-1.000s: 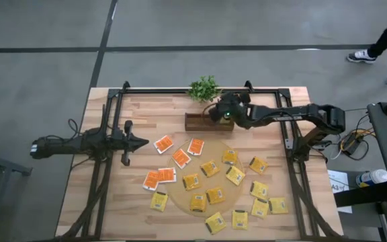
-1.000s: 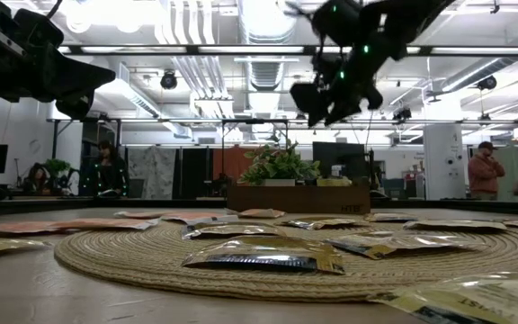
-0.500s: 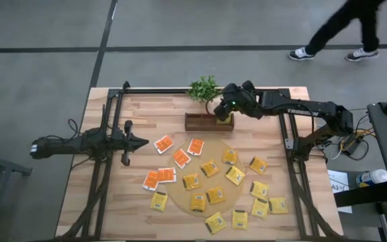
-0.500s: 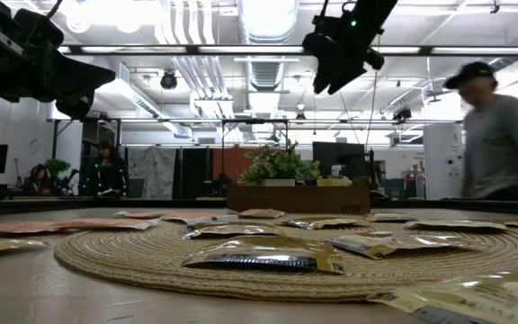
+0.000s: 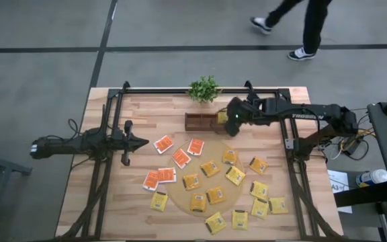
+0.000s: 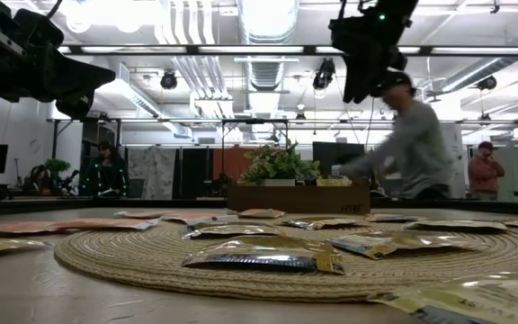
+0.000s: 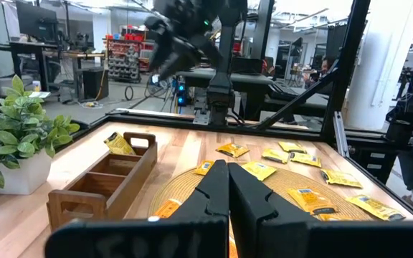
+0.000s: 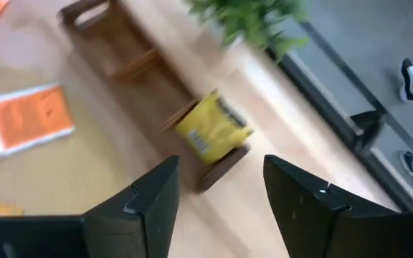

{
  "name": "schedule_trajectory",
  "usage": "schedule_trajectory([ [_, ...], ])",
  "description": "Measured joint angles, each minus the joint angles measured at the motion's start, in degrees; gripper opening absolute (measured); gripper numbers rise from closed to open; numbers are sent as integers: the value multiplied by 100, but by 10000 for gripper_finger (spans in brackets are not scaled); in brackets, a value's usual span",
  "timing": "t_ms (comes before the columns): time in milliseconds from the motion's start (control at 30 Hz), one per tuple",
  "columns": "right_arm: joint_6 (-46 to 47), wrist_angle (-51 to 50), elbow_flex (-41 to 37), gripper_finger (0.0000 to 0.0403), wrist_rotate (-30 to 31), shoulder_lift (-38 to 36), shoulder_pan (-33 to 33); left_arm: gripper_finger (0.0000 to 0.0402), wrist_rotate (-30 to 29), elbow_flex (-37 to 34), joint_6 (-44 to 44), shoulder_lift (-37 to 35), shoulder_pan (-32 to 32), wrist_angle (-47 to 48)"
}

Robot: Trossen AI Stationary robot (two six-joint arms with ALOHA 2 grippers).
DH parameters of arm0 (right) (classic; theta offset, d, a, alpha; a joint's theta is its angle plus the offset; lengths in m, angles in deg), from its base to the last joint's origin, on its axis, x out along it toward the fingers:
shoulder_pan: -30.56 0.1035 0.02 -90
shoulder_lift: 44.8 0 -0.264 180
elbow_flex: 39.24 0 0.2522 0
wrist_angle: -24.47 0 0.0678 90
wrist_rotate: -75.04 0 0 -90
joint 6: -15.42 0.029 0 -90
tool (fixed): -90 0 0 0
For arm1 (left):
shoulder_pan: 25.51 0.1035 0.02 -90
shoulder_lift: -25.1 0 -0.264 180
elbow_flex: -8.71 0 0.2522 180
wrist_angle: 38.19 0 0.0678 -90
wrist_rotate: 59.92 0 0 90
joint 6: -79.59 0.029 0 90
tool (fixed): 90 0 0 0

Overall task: Pick & Place Tea
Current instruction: Put the yellow tea bag into the right section of the wooden organizer

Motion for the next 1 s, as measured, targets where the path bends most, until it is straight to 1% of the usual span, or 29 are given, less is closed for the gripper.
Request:
schedule_trajectory([
  [167, 248, -4, -446, 199, -44, -252, 375, 0, 0, -1, -1, 0, -2, -2],
  [400, 439, -18, -744, 199, -126, -732, 579, 0, 0, 1, 1, 0, 0, -4],
  [533, 410, -16, -838, 199, -672, -956, 732, 0, -2, -1, -1, 0, 0, -4],
  [700, 83, -9, -986, 199, -1862, -1124, 903, 0, -2, 1, -1, 0, -2, -4],
  [800, -204, -38, -1025, 199, -2467, -1121, 1067, 0, -2, 1, -1, 0, 0, -4],
  [867, -324, -34, -1041, 199, -2689, -1125, 1191, 0, -2, 1, 1, 0, 0, -4],
  [1000, -518, -50, -1120, 199, -2809, -1124, 1437, 0, 0, 1, -1, -2, -2, -4],
])
